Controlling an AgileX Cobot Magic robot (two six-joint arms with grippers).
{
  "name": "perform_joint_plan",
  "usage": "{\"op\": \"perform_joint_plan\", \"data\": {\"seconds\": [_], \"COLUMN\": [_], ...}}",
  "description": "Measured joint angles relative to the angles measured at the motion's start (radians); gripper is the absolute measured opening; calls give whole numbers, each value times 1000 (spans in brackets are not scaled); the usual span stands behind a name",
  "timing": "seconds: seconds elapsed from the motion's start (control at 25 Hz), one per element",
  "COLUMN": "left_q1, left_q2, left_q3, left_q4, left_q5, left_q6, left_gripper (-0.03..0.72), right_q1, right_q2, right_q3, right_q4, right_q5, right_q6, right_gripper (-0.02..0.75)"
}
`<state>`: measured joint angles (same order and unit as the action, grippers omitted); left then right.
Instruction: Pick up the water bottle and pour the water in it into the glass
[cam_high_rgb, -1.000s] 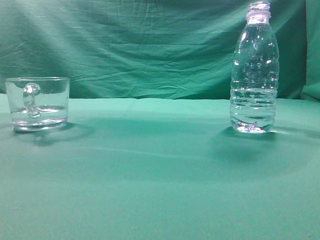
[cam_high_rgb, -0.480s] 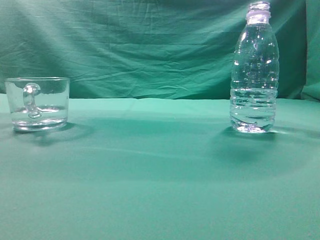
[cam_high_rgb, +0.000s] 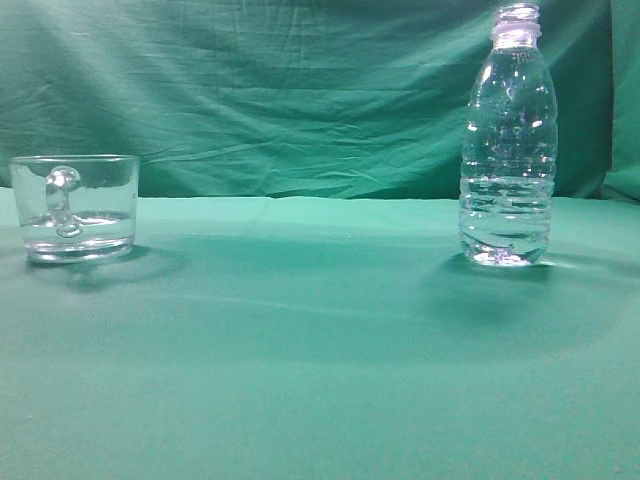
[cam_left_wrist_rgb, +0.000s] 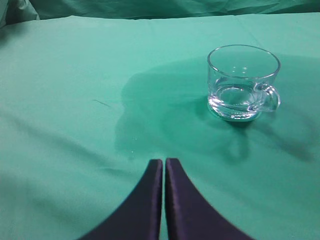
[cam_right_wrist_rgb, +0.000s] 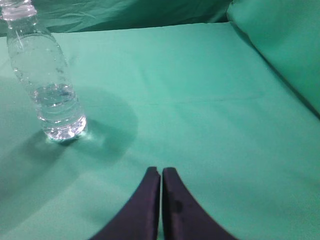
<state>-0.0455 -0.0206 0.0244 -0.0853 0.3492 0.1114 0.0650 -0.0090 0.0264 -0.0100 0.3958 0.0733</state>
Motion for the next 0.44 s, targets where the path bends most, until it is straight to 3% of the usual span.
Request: {"op": "perform_joint_plan", "data": {"seconds": [0.44], "left_q1": [0], "left_q2": [0], "left_q3": [0], "left_q4": [0], "left_q5": [0], "left_q6": [0], "left_gripper": [0], "right_q1": [0], "right_q2": [0], "right_q3": [2], "right_q4": [5], "right_q5": [-21], "right_q6": [2], "right_gripper": [0]}}
